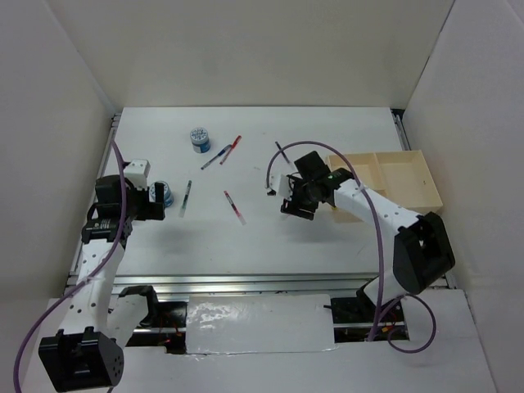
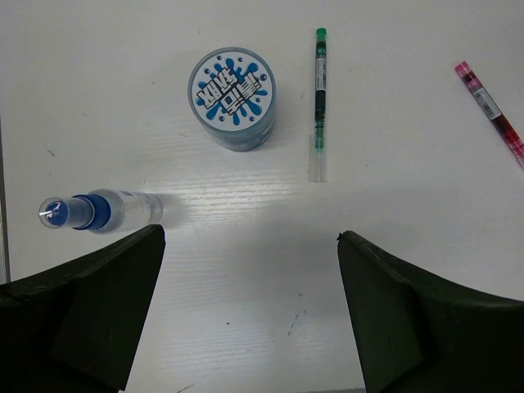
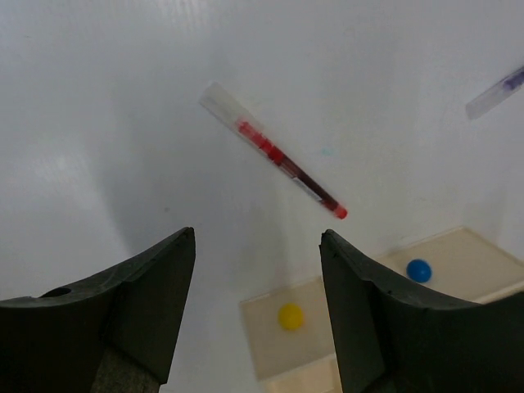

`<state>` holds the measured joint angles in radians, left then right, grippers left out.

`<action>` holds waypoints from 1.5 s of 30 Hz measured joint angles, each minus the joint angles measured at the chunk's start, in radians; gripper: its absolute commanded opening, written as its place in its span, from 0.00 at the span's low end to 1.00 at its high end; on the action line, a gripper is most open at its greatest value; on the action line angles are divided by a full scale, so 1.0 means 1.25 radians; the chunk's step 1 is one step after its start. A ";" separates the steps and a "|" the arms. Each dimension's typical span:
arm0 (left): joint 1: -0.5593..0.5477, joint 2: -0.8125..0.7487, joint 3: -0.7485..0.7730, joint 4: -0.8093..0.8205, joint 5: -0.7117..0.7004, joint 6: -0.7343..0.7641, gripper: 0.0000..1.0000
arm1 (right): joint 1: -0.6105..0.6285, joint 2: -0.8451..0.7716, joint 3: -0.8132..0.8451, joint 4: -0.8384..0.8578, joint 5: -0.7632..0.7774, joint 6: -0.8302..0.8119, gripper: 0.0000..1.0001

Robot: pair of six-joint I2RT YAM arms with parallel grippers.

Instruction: Sort the stationery into containers

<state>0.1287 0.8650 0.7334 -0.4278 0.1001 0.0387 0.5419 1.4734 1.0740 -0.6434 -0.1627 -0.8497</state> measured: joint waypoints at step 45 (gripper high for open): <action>0.038 0.067 0.000 -0.014 0.038 0.013 0.99 | -0.059 0.471 0.348 -0.215 -0.082 -0.425 0.31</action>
<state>0.1764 0.9493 0.7334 -0.4454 0.1474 0.0544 0.4686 2.0624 1.5085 -0.9123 -0.2657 -1.3815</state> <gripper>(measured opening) 0.993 0.361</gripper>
